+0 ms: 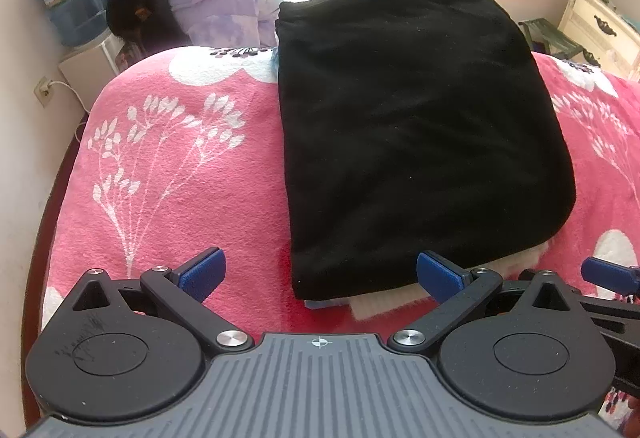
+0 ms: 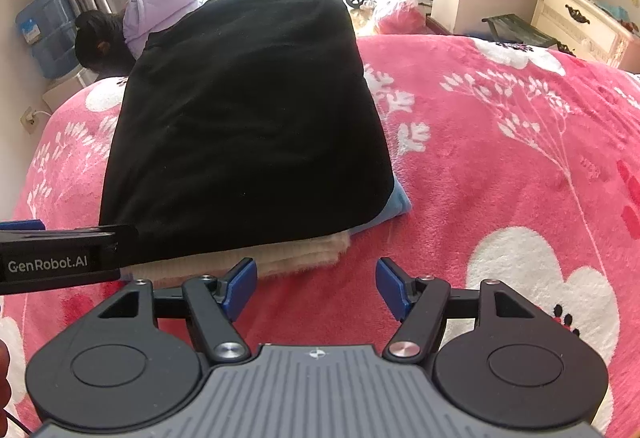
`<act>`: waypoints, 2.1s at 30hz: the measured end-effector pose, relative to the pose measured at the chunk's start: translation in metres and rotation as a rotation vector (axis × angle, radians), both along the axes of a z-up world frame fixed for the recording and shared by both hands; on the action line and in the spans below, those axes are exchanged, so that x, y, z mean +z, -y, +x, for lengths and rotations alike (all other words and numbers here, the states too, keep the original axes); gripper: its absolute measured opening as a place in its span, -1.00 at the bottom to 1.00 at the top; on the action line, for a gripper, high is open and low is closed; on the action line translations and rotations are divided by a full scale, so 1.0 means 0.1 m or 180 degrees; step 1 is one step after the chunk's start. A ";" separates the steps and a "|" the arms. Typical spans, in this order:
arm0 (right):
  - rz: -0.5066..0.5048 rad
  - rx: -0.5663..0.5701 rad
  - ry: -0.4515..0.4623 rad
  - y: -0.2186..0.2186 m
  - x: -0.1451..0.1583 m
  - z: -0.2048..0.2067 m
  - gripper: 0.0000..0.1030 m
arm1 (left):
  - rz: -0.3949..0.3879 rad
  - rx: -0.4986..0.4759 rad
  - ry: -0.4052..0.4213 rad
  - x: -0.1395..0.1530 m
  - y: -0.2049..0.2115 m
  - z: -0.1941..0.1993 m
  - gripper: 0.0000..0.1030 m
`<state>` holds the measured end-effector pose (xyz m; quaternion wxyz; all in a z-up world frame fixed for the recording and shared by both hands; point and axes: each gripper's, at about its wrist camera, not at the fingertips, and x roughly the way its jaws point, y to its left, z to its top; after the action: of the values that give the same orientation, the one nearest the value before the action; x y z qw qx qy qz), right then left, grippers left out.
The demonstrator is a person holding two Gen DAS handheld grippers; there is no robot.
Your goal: Fold clothes
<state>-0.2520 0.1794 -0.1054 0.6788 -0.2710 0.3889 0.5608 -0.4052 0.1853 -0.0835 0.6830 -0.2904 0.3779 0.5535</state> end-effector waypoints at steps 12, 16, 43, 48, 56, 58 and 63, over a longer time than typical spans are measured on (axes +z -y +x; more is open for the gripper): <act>0.0019 0.0055 0.0084 -0.01 0.01 -0.06 0.36 | 0.0000 -0.0020 0.0077 0.01 0.01 0.02 1.00; 0.0020 0.0056 0.0096 -0.01 0.02 -0.07 0.36 | 0.0002 -0.0032 0.0112 0.01 0.02 0.02 1.00; 0.0021 0.0076 0.0112 -0.04 0.03 -0.12 0.38 | -0.0064 0.0080 0.0217 0.00 0.00 -0.02 1.00; 0.0008 0.0080 0.0118 -0.04 0.02 -0.13 0.38 | -0.0065 0.0084 0.0227 0.00 0.00 -0.02 1.00; -0.0005 0.0072 0.0135 -0.04 0.02 -0.12 0.38 | -0.0065 0.0078 0.0249 0.01 0.01 0.01 1.00; -0.0011 0.0060 0.0137 -0.03 0.02 -0.12 0.38 | -0.0076 0.0076 0.0257 0.00 0.01 0.02 1.00; -0.0016 0.0036 0.0142 -0.02 0.02 -0.09 0.39 | -0.0087 0.0081 0.0251 0.00 0.02 0.04 1.00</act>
<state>-0.2608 0.1812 -0.1037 0.6834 -0.2874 0.3736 0.5575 -0.4014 0.1838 -0.0835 0.6862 -0.3262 0.3545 0.5451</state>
